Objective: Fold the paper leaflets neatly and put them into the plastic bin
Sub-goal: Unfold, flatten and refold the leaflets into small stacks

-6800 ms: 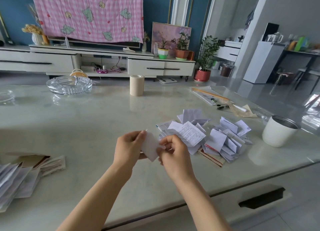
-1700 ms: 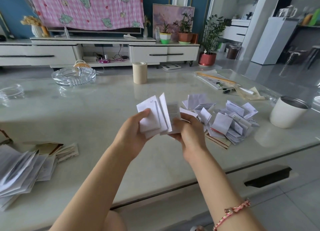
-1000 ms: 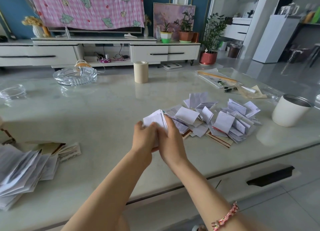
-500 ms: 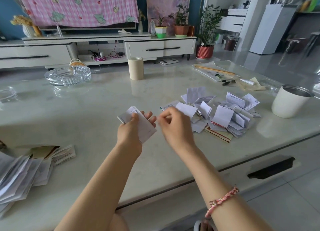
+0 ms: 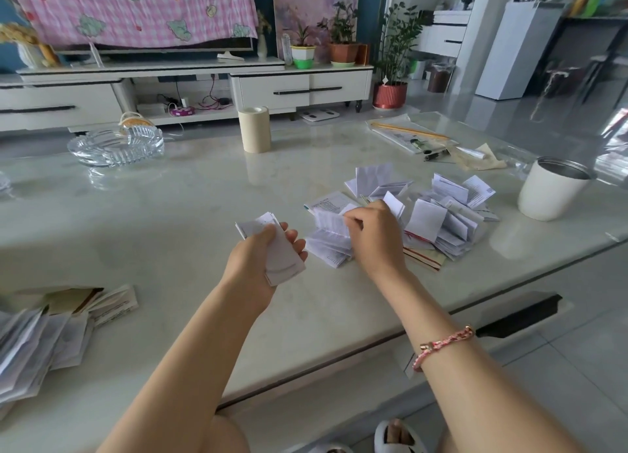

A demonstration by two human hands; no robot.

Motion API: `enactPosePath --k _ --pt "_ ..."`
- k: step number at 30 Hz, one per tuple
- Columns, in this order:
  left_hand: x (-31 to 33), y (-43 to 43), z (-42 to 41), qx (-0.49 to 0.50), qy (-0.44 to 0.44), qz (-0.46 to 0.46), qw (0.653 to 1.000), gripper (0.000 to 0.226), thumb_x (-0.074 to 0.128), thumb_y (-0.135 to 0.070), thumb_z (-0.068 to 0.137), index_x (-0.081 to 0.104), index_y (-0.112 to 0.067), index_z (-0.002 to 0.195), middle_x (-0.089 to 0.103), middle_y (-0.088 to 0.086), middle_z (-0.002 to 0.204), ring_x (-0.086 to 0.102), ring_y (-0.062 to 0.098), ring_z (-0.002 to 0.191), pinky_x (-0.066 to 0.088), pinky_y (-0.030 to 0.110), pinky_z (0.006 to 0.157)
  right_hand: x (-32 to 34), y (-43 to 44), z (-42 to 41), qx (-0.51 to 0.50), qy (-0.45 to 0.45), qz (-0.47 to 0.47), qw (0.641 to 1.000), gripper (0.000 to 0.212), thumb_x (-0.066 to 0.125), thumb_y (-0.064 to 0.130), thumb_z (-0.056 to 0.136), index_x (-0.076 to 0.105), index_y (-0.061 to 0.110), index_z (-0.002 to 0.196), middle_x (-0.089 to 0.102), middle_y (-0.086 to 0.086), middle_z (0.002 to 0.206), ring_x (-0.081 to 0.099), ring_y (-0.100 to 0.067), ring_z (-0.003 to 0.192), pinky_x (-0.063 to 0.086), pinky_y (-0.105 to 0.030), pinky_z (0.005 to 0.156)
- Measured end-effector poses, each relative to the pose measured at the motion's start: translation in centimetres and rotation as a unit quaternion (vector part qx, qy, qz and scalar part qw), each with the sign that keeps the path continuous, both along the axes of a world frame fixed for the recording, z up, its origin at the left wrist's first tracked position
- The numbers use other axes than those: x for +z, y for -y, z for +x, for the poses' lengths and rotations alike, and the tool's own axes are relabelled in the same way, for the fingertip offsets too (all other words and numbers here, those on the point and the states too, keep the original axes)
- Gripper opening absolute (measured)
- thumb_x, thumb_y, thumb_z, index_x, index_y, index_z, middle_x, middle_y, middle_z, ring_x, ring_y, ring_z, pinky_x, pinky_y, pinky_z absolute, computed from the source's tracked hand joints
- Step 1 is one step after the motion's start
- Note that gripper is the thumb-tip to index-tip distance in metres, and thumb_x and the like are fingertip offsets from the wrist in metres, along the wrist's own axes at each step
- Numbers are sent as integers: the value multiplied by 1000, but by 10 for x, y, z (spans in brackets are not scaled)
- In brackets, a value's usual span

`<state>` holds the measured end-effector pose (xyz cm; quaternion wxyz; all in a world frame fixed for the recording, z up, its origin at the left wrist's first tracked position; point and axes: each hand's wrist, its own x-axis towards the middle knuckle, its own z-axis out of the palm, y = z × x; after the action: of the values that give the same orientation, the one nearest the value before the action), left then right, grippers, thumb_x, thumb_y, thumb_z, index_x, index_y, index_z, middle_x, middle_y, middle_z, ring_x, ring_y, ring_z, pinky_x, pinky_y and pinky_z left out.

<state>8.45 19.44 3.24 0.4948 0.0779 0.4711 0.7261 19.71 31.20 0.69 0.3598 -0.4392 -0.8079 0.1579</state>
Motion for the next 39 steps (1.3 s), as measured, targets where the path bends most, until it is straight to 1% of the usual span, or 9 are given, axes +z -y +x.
enactPosePath --k 6,14,19,22,26,29,34,37,39 --pt "1 0 -2 11 -8 -9 1000 20 41 -14 99 55 -8 85 63 5 66 63 14 50 54 31 63 11 4 4 -16 -84 -22 996 10 57 4 89 66 2 91 70 -12 88 62 -26 85 43 -33 72" --pt "2 4 -6 3 -10 19 1000 19 40 -16 99 54 -3 95 69 12 85 70 21 66 59 31 62 24 12 7 -63 -177 -12 982 11 57 -1 86 66 4 86 64 -14 93 58 -25 85 35 -20 71" --pt "5 5 -6 -6 -20 26 999 19 41 -17 99 54 -3 98 67 14 95 66 25 83 54 34 74 31 17 8 -55 -344 -231 909 16 57 -2 85 64 12 82 66 -7 85 63 -22 79 56 -32 68" --pt "6 5 -4 -23 -37 25 999 19 41 -16 99 54 -4 105 68 14 96 68 24 80 57 35 71 31 28 7 -26 -399 -332 854 20 51 -9 85 64 5 92 64 -10 85 60 -19 69 53 -19 49" --pt "4 1 4 -22 -108 -14 994 14 46 -14 97 58 -8 103 66 7 90 64 18 77 57 31 67 24 50 -3 27 -320 -320 891 26 47 -11 83 61 10 86 61 -3 78 61 -17 66 54 -21 49" --pt "3 0 9 -17 -162 -39 986 13 51 -16 95 62 -10 97 68 11 102 65 25 89 54 40 86 21 59 -10 59 -241 -259 933 20 49 1 86 62 15 84 63 0 78 66 -29 79 58 -37 66" --pt "2 2 6 -10 -190 -65 979 12 54 -20 94 63 -13 91 67 14 109 64 31 102 48 48 96 31 61 -5 87 -265 -331 901 40 45 38 96 66 5 88 68 -12 81 64 -21 59 54 -27 53" --pt "2 1 7 -20 -200 -71 977 13 55 -23 93 63 -12 92 67 16 109 64 32 103 48 49 96 26 62 -5 89 -256 -274 923 12 65 21 86 55 14 89 61 -4 75 61 -17 55 49 -24 53" --pt "3 1 9 -20 -201 -66 977 15 55 -26 93 63 -14 91 68 12 104 65 30 97 49 46 95 22 58 -4 74 -257 -262 927 22 66 14 85 49 20 98 58 -1 75 61 -18 60 50 -26 58"
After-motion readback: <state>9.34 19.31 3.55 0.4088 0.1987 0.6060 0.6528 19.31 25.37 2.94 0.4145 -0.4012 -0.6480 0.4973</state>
